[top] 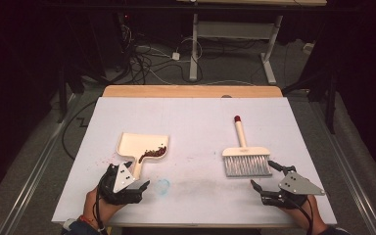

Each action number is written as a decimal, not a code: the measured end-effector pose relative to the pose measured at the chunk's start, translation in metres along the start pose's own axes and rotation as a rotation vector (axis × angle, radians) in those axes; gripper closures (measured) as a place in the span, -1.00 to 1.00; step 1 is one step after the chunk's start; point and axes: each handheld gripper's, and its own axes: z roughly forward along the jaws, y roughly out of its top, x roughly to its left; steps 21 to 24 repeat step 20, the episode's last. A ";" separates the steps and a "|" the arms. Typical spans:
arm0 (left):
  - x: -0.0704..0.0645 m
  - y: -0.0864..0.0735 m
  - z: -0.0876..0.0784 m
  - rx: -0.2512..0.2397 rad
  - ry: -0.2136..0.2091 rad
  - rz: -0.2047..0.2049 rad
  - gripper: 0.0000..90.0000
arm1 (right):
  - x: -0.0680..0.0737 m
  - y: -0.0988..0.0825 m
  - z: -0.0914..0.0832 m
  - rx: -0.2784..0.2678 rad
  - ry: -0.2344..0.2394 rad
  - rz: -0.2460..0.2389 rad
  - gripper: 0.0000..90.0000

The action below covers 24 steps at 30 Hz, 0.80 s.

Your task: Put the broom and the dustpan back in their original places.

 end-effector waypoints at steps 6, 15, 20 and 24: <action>0.001 0.000 0.001 0.003 0.001 -0.006 -0.63 | 0.000 0.000 0.000 -0.003 0.003 -0.004 -0.61; 0.001 0.001 0.003 0.003 0.005 0.006 -0.63 | 0.000 0.000 0.001 0.003 0.005 -0.010 -0.60; -0.001 0.003 0.005 0.009 -0.004 0.007 -0.63 | -0.002 0.000 0.001 -0.002 0.005 0.001 -0.60; -0.001 0.003 0.005 0.009 -0.004 0.007 -0.63 | -0.002 0.000 0.001 -0.002 0.005 0.001 -0.60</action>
